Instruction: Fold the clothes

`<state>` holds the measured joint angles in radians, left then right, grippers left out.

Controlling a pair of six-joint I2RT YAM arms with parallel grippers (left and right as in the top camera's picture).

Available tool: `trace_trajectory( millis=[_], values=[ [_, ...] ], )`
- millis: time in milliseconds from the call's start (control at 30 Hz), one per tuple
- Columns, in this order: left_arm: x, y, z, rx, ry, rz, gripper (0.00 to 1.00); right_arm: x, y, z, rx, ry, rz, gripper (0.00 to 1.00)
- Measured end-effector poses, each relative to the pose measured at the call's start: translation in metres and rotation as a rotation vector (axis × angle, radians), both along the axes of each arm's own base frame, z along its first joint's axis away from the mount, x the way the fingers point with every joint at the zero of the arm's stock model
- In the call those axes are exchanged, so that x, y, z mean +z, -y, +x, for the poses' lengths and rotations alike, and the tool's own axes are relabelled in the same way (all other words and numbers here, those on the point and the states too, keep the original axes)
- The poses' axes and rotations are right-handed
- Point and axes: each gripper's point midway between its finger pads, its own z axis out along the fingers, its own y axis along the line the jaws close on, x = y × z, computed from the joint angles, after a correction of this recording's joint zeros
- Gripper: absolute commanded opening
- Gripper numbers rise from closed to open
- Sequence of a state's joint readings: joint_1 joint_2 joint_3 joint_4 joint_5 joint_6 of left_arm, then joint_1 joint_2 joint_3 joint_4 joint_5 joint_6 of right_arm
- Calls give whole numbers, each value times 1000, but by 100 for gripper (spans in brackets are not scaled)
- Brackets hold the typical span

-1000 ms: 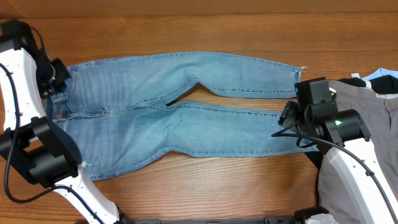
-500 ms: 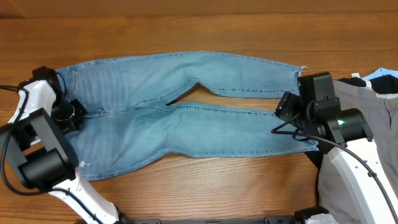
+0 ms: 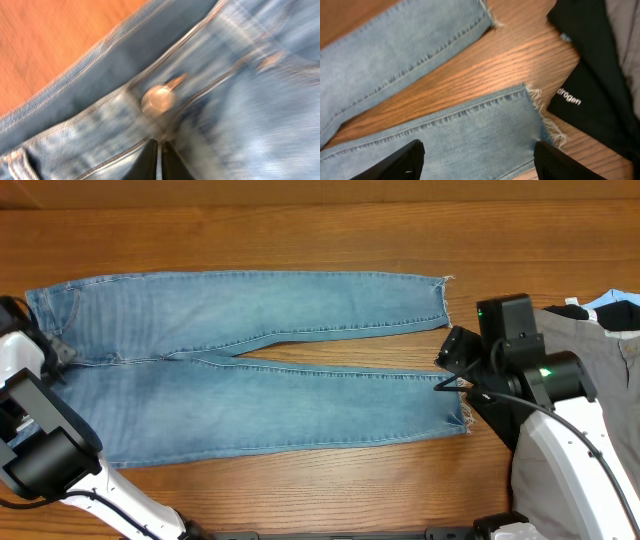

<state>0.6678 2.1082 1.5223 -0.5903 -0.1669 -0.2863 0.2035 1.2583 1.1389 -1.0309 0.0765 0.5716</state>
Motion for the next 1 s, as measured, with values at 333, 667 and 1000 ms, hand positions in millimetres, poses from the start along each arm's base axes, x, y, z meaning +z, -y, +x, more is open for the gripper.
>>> trace_trajectory(
  millis=[333,667,1000],
  values=[
    [93,45,54,-205,120,-163,25,-68,-11,11,18,-221,1,72],
    [162,115,53,-380,67,-266,21,-132,-10,6,9,-422,-31,26],
    [211,183,47,-590,50,-186,32,-179,2,-23,-34,-594,-3,23]
  ],
)
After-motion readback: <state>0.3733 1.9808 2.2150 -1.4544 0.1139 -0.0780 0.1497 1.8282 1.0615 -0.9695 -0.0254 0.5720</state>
